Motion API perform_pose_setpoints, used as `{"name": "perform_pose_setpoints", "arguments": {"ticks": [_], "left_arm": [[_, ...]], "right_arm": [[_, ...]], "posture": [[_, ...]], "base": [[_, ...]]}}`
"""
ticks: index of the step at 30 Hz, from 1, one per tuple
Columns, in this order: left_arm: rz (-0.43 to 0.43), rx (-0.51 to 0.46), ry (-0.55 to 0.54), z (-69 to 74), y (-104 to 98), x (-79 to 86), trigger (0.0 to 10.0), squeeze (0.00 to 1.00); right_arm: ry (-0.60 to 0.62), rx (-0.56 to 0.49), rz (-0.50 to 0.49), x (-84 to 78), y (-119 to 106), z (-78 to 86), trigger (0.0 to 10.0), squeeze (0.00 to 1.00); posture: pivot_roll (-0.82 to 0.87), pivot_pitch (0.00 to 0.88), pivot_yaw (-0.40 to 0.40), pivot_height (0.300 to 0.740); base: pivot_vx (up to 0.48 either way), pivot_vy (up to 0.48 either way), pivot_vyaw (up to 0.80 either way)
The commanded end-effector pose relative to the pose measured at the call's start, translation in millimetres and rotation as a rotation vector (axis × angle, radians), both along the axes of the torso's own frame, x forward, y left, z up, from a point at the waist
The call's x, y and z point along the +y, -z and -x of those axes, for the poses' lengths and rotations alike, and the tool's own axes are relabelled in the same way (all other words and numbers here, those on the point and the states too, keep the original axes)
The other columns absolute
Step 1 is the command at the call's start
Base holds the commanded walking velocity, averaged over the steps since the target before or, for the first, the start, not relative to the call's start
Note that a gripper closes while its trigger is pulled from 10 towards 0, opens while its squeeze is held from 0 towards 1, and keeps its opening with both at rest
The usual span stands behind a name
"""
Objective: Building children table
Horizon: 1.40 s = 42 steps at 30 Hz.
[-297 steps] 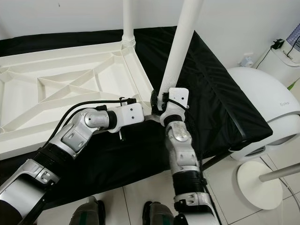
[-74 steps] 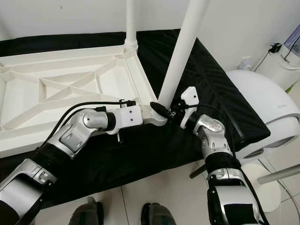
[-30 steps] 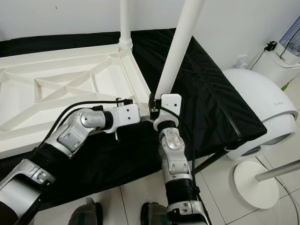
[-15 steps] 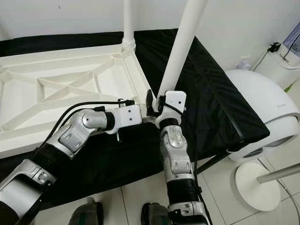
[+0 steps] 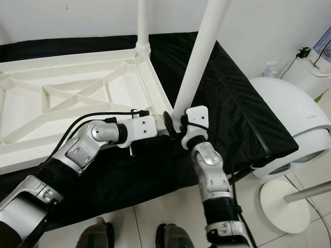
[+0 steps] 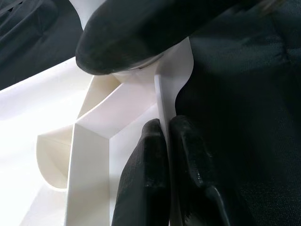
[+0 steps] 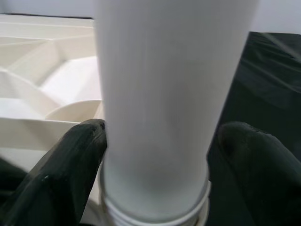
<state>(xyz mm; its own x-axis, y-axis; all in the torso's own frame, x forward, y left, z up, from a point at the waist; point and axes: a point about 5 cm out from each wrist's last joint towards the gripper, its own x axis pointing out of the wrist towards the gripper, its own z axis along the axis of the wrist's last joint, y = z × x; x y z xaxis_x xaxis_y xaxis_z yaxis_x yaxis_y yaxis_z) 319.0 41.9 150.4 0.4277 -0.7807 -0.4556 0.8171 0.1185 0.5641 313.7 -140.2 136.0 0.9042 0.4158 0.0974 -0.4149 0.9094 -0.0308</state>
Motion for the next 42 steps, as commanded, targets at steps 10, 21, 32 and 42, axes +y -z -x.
{"name": "perform_pose_setpoints", "arguments": {"ticks": [10, 21, 32, 42], "left_arm": [[-0.024, -0.014, 0.079, 4.5, -2, -8.9, 10.0, 0.0], [-0.026, -0.022, 0.077, 2.3, -4, -8.5, 10.0, 0.0], [-0.03, -0.021, 0.086, 3.2, -4, -8.9, 10.0, 0.0], [-0.028, -0.02, 0.097, 4.2, -3, -12.1, 10.0, 0.0]], "right_arm": [[-0.245, -0.069, 0.037, -24.0, -19, -10.5, 10.0, 0.0], [-0.375, -0.043, 0.123, -35.2, -24, -20.9, 10.0, 0.0], [-0.439, -0.003, 0.142, -41.7, -17, -22.3, 0.0, 0.0], [-0.452, 0.005, 0.142, -44.4, -14, -21.2, 0.0, 0.0]], "posture": [[-0.02, 0.055, -0.045, 0.74], [-0.01, 0.047, -0.043, 0.74], [-0.02, 0.044, -0.035, 0.74], [-0.03, 0.043, -0.033, 0.74]], "base": [[0.0, 0.0, 0.0], [0.0, 0.0, 0.0], [0.0, 0.0, 0.0], [0.0, 0.0, 0.0]]}}
